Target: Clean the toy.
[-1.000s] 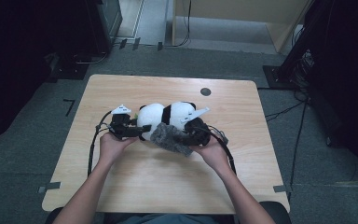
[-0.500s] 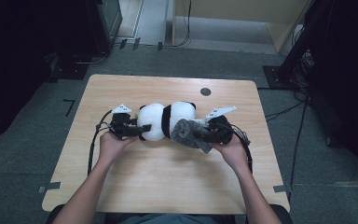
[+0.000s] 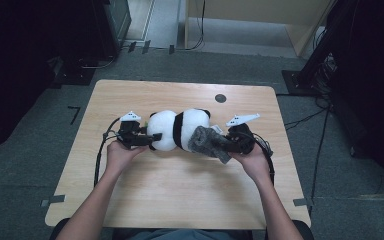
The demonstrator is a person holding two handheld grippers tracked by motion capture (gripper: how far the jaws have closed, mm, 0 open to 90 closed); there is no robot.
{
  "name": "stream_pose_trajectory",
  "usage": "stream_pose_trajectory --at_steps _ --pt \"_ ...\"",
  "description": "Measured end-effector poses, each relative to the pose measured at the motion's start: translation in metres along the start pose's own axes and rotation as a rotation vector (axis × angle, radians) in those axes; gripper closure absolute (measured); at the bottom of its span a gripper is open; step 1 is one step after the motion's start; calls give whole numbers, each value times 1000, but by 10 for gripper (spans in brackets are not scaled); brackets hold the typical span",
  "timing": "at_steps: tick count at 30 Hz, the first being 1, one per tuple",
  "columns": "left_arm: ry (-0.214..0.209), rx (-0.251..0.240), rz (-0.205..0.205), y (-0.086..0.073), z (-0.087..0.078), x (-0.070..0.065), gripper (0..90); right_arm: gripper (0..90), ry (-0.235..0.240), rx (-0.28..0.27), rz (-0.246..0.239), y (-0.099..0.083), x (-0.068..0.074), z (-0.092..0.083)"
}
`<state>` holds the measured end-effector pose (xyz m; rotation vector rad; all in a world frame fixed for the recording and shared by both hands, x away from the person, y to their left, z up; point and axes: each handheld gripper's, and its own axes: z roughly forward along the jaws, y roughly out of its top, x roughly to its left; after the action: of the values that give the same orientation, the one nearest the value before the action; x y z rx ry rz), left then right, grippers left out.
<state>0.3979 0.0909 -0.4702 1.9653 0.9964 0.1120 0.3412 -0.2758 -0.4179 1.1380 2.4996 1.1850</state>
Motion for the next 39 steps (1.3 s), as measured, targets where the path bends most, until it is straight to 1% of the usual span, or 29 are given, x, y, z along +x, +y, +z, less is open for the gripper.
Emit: stream_pose_trajectory --at_steps 4,11,12,16,20,24,27,30,32,35,39 --pt "0 1 0 0 0 0 362 742 34 -16 -38 4 9 1" --pt "1 2 0 0 0 0 362 742 119 2 -110 13 34 19" --pt "1 2 -1 0 0 0 362 742 125 8 -118 15 38 22" --pt "-1 1 -4 1 0 0 362 741 160 38 -150 20 51 40" --pt "3 2 -4 1 0 -1 362 742 182 71 -179 27 62 60" --pt "4 3 -6 2 0 -2 362 742 196 79 -186 36 71 78" --pt "3 4 -10 2 -1 -2 363 743 194 80 -193 44 76 92" --pt "4 5 -9 2 -1 -2 364 746 172 87 -198 48 79 104" --pt "4 4 -8 1 -1 -2 364 746 162 86 -191 49 80 111" --pt "8 3 -10 0 -1 -2 366 744 135 76 -184 49 81 118" --pt "15 1 -7 -1 -1 -3 366 743 105 76 -180 47 80 120"
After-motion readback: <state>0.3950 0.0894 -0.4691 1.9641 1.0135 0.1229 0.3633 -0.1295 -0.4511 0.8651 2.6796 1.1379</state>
